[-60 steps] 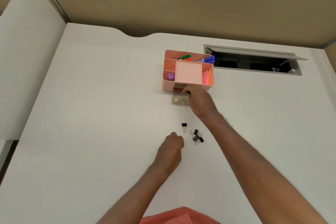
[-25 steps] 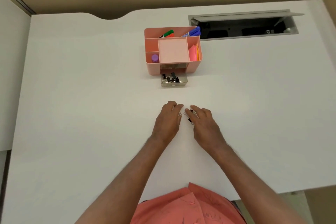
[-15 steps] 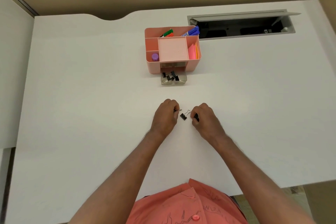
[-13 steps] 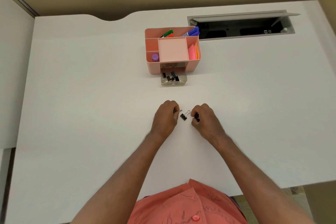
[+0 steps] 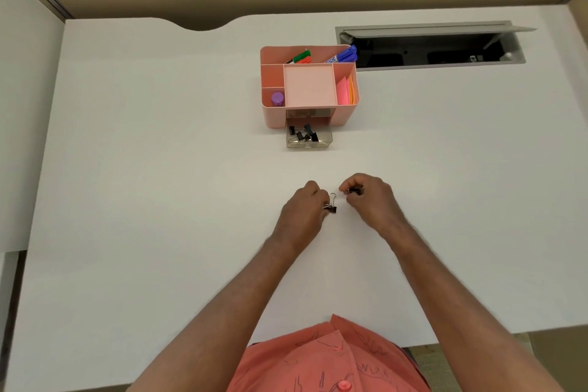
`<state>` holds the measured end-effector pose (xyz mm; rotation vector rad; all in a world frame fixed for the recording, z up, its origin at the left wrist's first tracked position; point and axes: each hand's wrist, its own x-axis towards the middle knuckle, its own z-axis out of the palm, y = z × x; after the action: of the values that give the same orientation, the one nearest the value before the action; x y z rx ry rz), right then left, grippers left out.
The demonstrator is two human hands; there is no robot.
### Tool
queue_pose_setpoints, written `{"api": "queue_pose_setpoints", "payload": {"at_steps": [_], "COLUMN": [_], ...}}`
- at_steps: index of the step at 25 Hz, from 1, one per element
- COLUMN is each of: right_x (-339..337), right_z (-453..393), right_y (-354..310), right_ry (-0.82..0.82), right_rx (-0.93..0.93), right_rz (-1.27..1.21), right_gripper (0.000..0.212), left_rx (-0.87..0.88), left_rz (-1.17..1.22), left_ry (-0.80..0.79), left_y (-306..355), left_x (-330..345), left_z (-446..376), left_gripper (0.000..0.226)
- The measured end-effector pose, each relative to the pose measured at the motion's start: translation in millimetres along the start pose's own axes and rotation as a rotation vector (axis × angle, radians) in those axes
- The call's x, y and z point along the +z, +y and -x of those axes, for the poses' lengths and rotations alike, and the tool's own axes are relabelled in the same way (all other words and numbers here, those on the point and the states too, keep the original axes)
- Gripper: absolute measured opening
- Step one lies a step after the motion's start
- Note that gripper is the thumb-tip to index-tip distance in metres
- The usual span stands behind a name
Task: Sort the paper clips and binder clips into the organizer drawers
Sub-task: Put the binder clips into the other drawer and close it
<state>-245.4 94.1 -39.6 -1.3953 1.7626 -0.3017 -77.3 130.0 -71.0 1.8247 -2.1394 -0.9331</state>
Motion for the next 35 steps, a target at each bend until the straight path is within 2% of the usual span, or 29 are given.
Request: {"api": "queue_pose_setpoints", "payload": {"at_steps": [3, 5, 9, 12, 15, 19, 24, 29, 35], "right_x": [-9, -12, -6, 3, 10, 15, 14, 19, 21], "right_z": [-13, -21, -42, -60, -73, -79, -68, -46, -37], "right_y": [-19, -36, -73, -87, -88, -83, -70, -44, -34], "right_ry": [0.025, 0.055, 0.152, 0.153, 0.115, 0.089, 0.216, 0.252, 0.265], "right_rx": [-0.011, -0.092, -0.33, -0.451, -0.464, -0.49, -0.502, -0.486, -0.456], "right_rz": [-0.132, -0.128, 0.005, 0.199, 0.324, 0.382, 0.144, 0.069, -0.005], "right_gripper": [0.033, 0.034, 0.031, 0.03, 0.034, 0.038, 0.029, 0.022, 0.022], "left_rx": [0.021, 0.018, -0.053, -0.156, -0.28, -0.314, -0.283, -0.289, -0.286], "left_rz": [-0.01, 0.031, 0.184, 0.341, 0.512, 0.563, 0.496, 0.399, 0.47], "left_ry": [0.018, 0.024, 0.023, 0.029, 0.058, 0.175, 0.359, 0.389, 0.423], "left_y": [2, 1, -8, -15, -21, -28, -26, -14, -13], "left_x": [-2, -3, -6, -9, -14, -37, -80, -95, -86], "left_z": [0, 0, 1, 3, 4, -6, -46, -84, -84], "left_gripper": [0.011, 0.009, 0.009, 0.015, 0.017, 0.019, 0.019, 0.016, 0.017]}}
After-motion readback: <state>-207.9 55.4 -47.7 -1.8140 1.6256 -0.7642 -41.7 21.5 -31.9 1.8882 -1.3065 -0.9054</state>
